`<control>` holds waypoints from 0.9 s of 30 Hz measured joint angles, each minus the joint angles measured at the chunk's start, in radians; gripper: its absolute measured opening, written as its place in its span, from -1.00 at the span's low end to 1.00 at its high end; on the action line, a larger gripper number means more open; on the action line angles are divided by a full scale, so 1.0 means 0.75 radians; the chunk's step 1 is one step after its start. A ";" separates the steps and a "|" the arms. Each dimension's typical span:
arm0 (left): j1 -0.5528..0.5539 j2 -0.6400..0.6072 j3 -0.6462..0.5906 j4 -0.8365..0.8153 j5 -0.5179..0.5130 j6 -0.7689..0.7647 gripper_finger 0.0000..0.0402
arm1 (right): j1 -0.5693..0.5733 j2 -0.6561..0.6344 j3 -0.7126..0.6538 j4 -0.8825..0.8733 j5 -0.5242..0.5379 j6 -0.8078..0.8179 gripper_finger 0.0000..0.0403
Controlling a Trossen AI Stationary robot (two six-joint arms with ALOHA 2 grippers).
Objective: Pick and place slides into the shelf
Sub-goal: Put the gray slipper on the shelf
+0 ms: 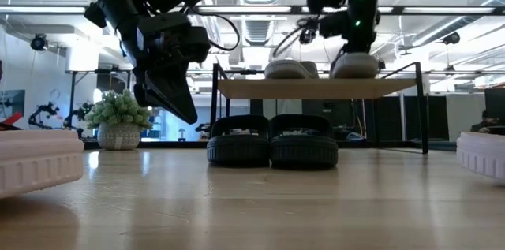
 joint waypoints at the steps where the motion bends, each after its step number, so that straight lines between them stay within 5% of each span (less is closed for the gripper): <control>1: 0.000 0.000 0.000 0.000 0.000 -0.015 -0.91 | -0.009 0.024 0.018 0.004 -0.004 -0.002 -0.94; 12: 0.000 0.000 0.000 0.000 0.000 -0.020 -0.91 | -0.002 0.234 0.261 0.076 -0.043 -0.187 -0.94; 27: 0.000 0.000 0.000 0.000 0.001 -0.020 -0.91 | 0.068 0.179 0.257 0.035 -0.178 -0.149 -0.93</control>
